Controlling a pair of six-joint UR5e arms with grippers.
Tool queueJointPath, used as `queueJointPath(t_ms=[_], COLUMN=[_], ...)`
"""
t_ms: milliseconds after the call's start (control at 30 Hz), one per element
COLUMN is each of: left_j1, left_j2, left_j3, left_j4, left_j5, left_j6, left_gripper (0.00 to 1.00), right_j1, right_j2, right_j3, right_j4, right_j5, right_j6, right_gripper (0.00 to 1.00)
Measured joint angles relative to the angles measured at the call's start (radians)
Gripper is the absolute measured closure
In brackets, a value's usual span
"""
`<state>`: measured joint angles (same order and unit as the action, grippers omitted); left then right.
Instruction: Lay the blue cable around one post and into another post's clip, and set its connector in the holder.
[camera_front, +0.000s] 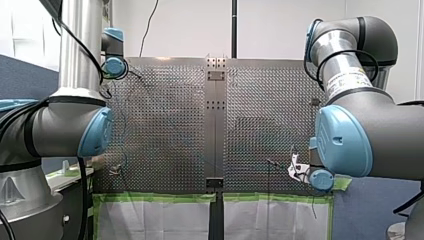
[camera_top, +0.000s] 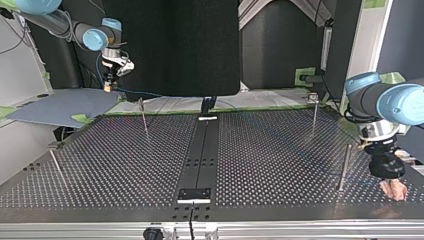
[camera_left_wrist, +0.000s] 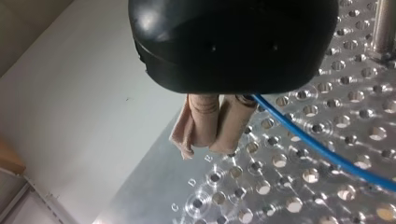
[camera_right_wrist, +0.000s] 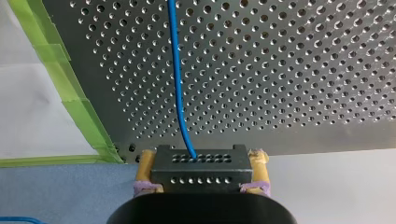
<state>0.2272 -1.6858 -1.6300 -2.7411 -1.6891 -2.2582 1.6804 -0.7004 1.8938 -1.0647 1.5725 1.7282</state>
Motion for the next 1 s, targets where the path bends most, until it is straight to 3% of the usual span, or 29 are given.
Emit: queueJointPath(t_ms=[200,600,867,1000], left_j1=[0.005,0.002,-0.006,-0.013], left_j2=[0.000,0.000,0.000,-0.001], left_j3=[-0.046,-0.144,-0.157,-0.171], left_j4=[0.043,0.132,0.142,0.148], left_j5=[0.005,0.032,0.029,0.028], left_j6=[-0.036,-0.054,-0.054,-0.054], left_gripper=[0.84,0.84,0.75,0.75], right_j1=[0.000,0.000,0.000,0.000], right_j2=[0.000,0.000,0.000,0.000], right_j3=[0.000,0.000,0.000,0.000], right_j4=[-0.001,-0.002,-0.001,0.000], right_j5=[0.000,0.000,0.000,0.000], right_j6=[-0.003,-0.004,-0.004,-0.003], right_gripper=[1.00,1.00,1.00,1.00])
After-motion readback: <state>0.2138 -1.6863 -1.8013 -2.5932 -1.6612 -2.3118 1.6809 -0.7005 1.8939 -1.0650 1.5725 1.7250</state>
